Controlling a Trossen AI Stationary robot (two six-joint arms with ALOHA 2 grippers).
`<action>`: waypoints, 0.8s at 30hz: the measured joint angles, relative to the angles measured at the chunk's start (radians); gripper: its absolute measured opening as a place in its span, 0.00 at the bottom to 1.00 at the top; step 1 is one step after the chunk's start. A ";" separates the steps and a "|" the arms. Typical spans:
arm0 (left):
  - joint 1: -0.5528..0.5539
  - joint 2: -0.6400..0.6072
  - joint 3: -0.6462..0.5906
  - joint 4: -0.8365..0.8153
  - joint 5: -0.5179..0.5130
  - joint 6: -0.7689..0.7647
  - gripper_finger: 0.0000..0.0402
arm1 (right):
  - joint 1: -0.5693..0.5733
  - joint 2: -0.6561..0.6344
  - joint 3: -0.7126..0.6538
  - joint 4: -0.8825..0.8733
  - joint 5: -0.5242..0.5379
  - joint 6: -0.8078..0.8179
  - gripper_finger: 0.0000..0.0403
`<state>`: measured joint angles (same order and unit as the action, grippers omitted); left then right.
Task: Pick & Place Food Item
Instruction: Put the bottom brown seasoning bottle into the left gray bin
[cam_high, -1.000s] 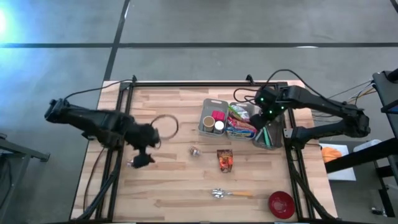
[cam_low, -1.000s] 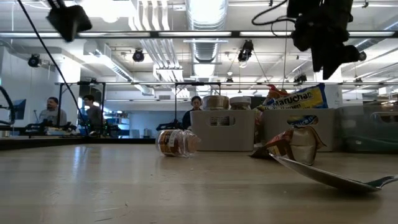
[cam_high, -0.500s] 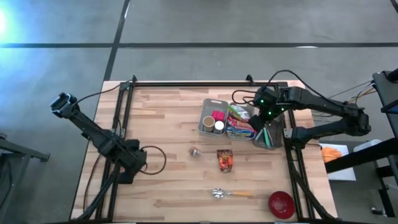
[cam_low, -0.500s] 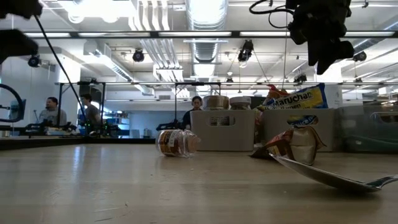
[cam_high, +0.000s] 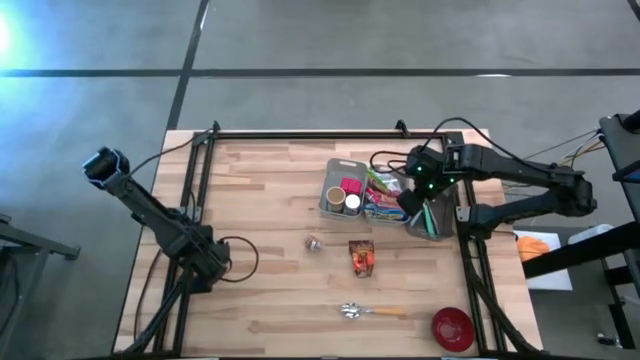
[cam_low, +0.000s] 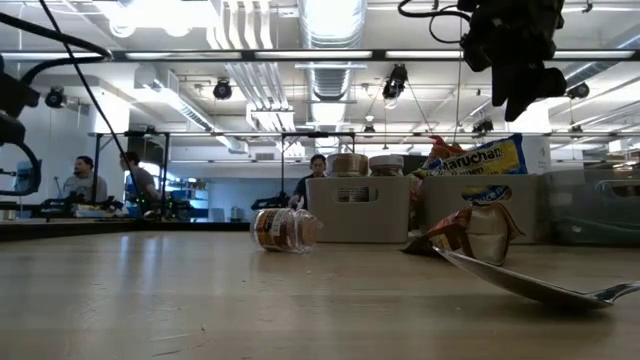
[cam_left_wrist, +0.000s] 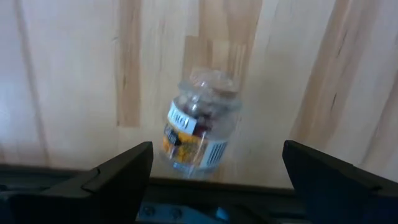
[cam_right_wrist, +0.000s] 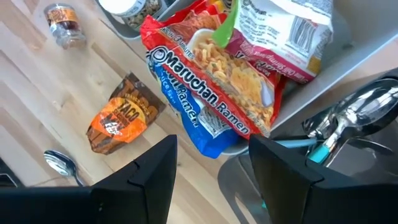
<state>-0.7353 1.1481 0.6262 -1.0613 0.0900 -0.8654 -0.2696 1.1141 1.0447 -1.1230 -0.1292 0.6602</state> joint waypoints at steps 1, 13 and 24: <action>0.000 0.000 -0.009 0.020 -0.001 0.000 0.90 | 0.006 0.000 0.000 0.002 0.000 0.007 0.49; 0.000 0.013 -0.088 0.097 -0.029 -0.003 0.90 | 0.052 0.000 0.000 0.008 -0.001 0.026 0.49; 0.000 0.088 -0.102 0.211 -0.031 0.027 0.67 | 0.052 0.000 0.000 0.020 0.000 0.036 0.49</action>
<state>-0.7353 1.2363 0.5245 -0.8504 0.0593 -0.8379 -0.2180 1.1141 1.0447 -1.1028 -0.1294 0.6964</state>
